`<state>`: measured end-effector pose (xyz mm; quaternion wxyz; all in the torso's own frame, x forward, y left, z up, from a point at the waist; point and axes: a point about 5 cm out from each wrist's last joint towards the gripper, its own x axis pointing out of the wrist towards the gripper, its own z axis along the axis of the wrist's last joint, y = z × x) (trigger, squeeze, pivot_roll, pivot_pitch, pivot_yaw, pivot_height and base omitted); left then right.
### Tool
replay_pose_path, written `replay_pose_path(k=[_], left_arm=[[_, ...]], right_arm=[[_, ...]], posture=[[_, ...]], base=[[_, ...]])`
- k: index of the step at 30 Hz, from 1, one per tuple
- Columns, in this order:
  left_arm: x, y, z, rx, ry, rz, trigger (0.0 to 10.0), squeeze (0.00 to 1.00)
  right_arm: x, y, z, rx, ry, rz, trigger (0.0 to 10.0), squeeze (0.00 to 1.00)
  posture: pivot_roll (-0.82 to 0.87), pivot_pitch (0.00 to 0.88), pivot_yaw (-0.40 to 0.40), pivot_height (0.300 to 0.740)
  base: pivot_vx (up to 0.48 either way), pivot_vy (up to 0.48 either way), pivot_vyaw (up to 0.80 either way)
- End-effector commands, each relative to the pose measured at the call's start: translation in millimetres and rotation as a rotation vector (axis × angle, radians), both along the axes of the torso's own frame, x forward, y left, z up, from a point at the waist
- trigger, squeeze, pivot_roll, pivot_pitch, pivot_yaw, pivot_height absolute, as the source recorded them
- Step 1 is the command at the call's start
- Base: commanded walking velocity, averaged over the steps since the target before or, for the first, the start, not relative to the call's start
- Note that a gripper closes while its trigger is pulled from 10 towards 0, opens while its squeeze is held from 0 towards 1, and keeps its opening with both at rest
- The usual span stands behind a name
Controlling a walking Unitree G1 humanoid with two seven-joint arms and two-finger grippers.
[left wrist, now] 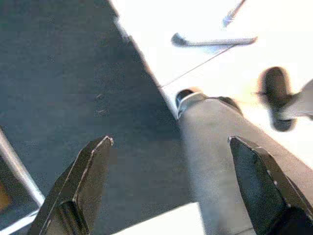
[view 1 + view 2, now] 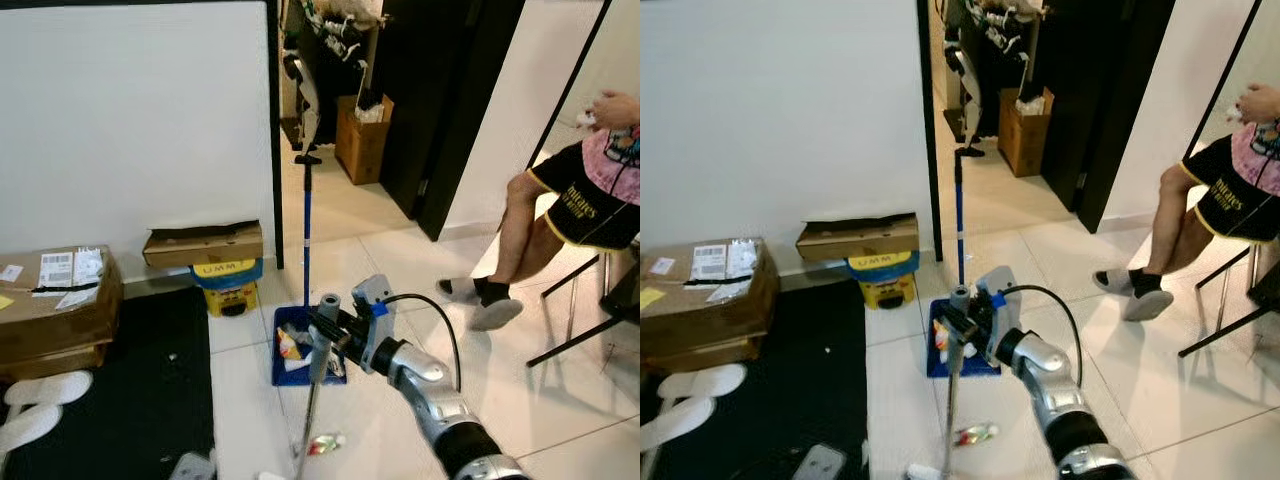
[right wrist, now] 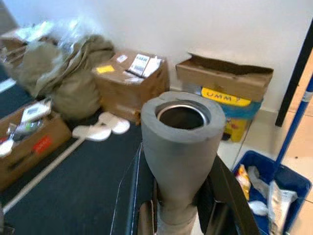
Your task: Sweep floor
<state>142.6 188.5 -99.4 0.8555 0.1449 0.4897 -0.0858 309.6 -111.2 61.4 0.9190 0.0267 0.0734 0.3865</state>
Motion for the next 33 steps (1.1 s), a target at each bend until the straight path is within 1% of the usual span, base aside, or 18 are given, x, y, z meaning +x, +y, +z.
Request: replay_pose_path(k=[1, 6, 10, 14, 20, 25, 28, 30, 31, 33], left_arm=[[-11.7, 4.9, -4, 0.012, 0.046, 0.003, 10.0, 0.0], [-12.8, 4.4, -4, 0.011, 0.047, 0.01, 10.0, 0.0], [-14.1, 3.7, -5, 0.01, 0.05, 0.012, 10.0, 0.0], [-13.8, 2.3, -5, 0.011, 0.051, 0.009, 10.0, 0.0], [-12.7, 1.6, -5, 0.013, 0.049, 0.008, 10.0, 0.0], [-8.2, 1.8, -3, 0.016, 0.039, 0.008, 10.0, 0.0], [-7.3, 1.6, -3, 0.014, 0.037, 0.013, 10.0, 0.0], [-7.2, 1.1, -3, 0.011, 0.036, 0.017, 10.0, 0.0], [-7.5, 0.1, -3, 0.009, 0.037, 0.013, 10.0, 0.0], [-7.8, -0.6, -3, 0.008, 0.038, 0.01, 10.0, 0.0]], right_arm=[[4.9, 9.5, 15, 0.024, -0.072, 0.038, 10.0, 0.0], [4.0, 9.8, 15, 0.02, -0.073, 0.059, 10.0, 0.0], [4.2, 8.2, 15, 0.001, -0.079, 0.059, 10.0, 0.0], [6.7, 4.8, 17, 0.001, -0.083, 0.033, 10.0, 0.0], [6.5, 4.1, 17, -0.003, -0.085, 0.036, 10.0, 0.0], [6.3, 3.6, 16, -0.018, -0.082, 0.045, 10.0, 0.0], [6.5, 3.5, 14, -0.028, -0.081, 0.026, 10.0, 0.0], [8.7, 1.7, 11, -0.054, -0.068, -0.025, 10.0, 0.0], [10.2, -0.2, 10, -0.061, -0.061, -0.053, 10.0, 0.0], [11.1, -1.4, 9, -0.064, -0.057, -0.072, 10.0, 0.0]], posture=[[-0.06, 0.0, -0.051, 0.74], [-0.06, 0.0, -0.055, 0.74], [-0.06, 0.0, -0.057, 0.74], [-0.06, 0.0, -0.059, 0.74], [-0.06, 0.0, -0.059, 0.74], [-0.07, 0.0, -0.052, 0.74], [-0.07, 0.0, -0.052, 0.74], [-0.07, 0.0, -0.053, 0.74], [-0.07, 0.0, -0.053, 0.74], [-0.07, 0.0, -0.053, 0.74]], base=[[0.0, -0.48, 0.77], [0.0, -0.404, 0.76], [0.0, 0.0, 0.76], [0.0, 0.0, 0.76], [0.0, 0.0, 0.76], [0.0, 0.0, 0.75], [0.0, 0.0, 0.74], [0.0, 0.0, 0.73], [0.0, 0.0, 0.0], [0.0, 0.0, 0.0]])
